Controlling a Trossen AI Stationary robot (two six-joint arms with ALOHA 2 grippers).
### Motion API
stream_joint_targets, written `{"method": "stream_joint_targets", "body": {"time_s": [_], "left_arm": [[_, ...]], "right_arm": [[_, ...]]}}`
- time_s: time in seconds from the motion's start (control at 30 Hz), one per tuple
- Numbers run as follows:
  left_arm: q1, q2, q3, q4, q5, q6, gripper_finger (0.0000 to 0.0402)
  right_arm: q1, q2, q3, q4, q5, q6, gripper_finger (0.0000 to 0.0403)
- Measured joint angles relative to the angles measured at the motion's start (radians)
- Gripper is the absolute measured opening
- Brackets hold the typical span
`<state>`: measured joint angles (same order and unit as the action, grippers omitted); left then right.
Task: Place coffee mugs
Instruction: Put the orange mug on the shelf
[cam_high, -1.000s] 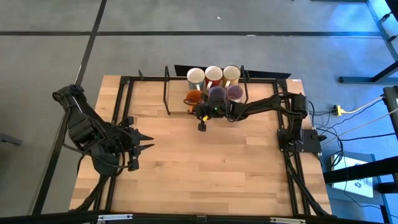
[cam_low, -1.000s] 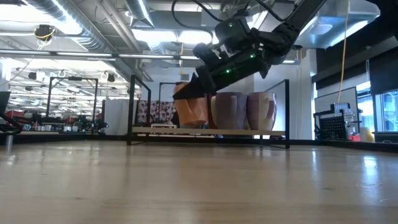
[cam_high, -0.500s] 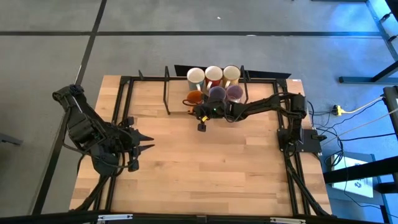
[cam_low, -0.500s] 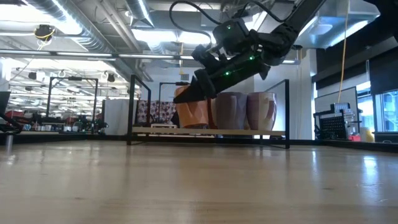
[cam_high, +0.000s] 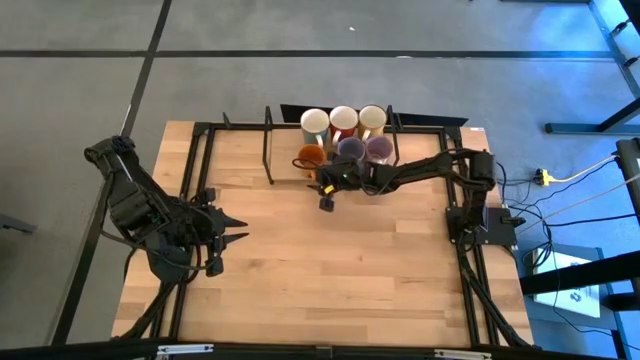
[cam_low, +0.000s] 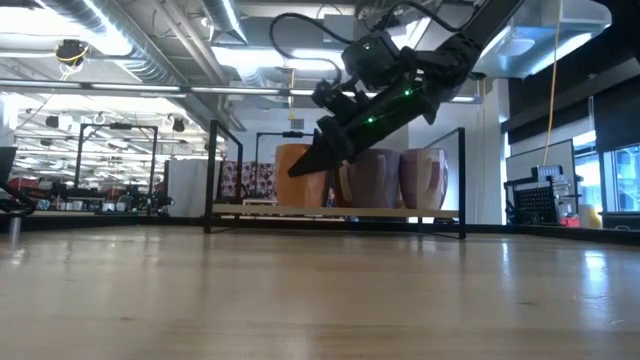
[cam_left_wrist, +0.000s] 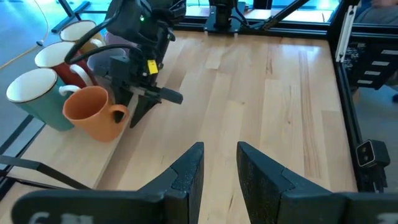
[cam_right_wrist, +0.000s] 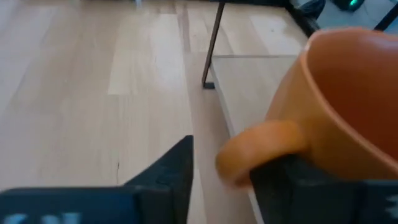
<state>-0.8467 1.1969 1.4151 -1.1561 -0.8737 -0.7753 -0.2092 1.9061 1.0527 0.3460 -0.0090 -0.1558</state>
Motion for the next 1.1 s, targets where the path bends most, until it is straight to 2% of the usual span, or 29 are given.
{"method": "stream_joint_targets", "body": {"time_s": [0.1,0.23,0.47,0.8,0.97,1.1], "left_arm": [[0.0,0.0,0.0,0.0,0.0,0.0,0.0089],[0.0,0.0,0.0,0.0,0.0,0.0,0.0089],[0.0,0.0,0.0,-0.001,0.0,0.0,0.0089],[0.0,0.0,0.0,-0.003,0.0,0.001,0.0089],[0.0,0.0,0.0,-0.003,0.001,0.012,0.0089],[0.0,0.0,0.0,-0.003,0.001,0.02,0.0089]], "right_arm": [[0.0,-0.009,0.0,-0.03,0.0,0.003,0.0163],[0.0,-0.027,0.0,-0.031,0.001,0.034,0.0177],[0.0,-0.1,0.0,-0.132,0.046,0.088,0.0178],[0.018,-0.203,0.001,-0.207,0.018,0.133,0.0179],[0.052,-0.265,0.001,-0.237,0.066,0.135,0.0179],[0.073,-0.278,0.08,-0.325,0.097,0.128,0.0179]]}}
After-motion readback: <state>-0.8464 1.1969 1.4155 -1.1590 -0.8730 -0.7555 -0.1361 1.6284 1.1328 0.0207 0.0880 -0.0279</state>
